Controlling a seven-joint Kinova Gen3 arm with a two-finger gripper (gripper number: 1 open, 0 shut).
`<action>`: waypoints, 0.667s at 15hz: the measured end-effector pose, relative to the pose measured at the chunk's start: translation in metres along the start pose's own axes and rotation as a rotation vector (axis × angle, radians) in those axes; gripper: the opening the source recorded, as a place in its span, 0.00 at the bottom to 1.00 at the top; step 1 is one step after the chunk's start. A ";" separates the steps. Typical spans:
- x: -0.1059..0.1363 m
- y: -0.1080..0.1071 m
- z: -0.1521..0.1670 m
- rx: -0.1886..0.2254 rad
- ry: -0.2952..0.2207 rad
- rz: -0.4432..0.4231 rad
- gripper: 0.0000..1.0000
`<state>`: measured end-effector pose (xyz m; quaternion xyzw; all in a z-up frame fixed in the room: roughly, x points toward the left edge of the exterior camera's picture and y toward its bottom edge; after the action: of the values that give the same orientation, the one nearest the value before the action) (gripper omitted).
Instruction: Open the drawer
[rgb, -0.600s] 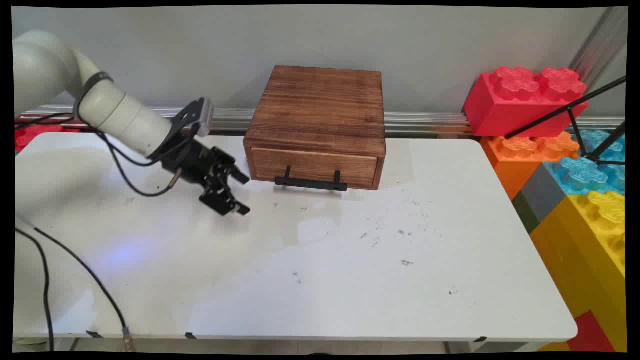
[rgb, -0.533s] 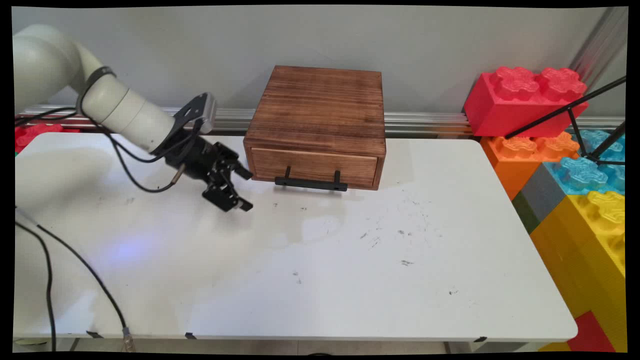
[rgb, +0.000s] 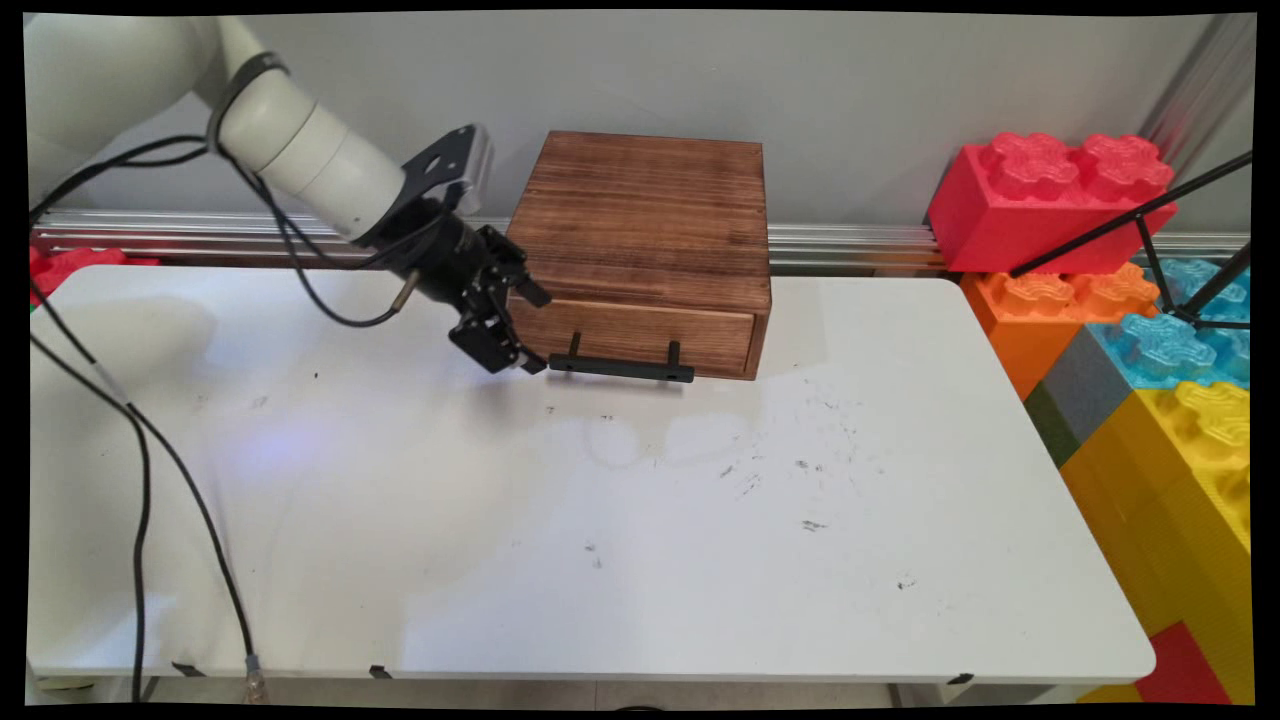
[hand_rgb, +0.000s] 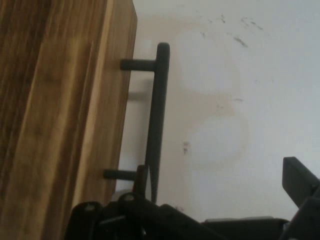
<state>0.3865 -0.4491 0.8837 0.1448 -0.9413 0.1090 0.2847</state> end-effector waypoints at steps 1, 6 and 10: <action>0.005 -0.002 0.001 -0.001 -0.006 0.004 1.00; 0.035 -0.013 0.011 -0.024 -0.059 0.032 1.00; 0.053 -0.017 0.030 -0.048 -0.105 0.055 1.00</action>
<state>0.3351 -0.4846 0.8908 0.1175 -0.9610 0.0862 0.2352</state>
